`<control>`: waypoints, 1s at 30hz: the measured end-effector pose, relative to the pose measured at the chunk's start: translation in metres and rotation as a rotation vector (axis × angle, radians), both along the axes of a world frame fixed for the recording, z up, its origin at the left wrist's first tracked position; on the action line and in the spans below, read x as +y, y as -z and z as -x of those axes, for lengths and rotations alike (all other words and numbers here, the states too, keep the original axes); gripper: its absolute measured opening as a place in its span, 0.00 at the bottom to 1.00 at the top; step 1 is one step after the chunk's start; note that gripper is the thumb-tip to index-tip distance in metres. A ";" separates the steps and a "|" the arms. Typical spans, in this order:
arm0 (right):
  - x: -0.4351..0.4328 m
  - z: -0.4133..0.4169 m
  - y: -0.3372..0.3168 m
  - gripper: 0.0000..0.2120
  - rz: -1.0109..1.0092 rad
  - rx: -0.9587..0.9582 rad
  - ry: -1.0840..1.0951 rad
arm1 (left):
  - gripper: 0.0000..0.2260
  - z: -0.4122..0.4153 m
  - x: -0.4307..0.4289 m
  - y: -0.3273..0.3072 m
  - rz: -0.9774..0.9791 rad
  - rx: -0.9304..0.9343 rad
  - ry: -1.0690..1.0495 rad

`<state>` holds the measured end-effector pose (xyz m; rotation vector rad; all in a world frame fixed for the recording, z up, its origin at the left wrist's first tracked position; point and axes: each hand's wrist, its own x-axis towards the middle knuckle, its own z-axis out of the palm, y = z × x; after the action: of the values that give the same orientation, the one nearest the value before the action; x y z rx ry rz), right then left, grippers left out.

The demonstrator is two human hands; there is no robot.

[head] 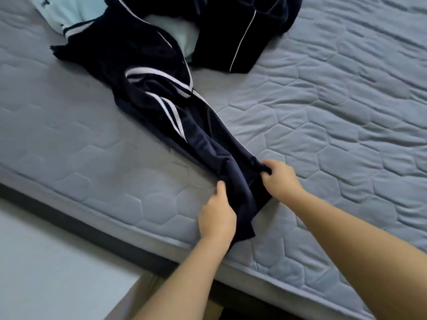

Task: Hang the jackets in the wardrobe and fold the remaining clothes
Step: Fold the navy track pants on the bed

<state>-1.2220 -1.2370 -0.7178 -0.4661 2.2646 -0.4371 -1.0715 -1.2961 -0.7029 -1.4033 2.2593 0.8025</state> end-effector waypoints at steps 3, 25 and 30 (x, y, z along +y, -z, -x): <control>0.077 0.023 -0.012 0.16 -0.152 0.032 0.004 | 0.27 0.022 0.070 -0.010 -0.157 -0.035 0.216; 0.133 0.034 -0.030 0.29 -0.123 -0.011 -0.120 | 0.09 0.035 0.000 0.005 -0.272 0.235 -0.486; 0.045 0.025 -0.005 0.36 0.082 -0.019 -0.162 | 0.28 0.077 -0.046 0.019 -0.387 0.435 -0.804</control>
<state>-1.2469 -1.1918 -0.7127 -0.6788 2.1768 -0.4499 -1.1484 -1.3423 -0.7221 -2.0836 1.5854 1.8257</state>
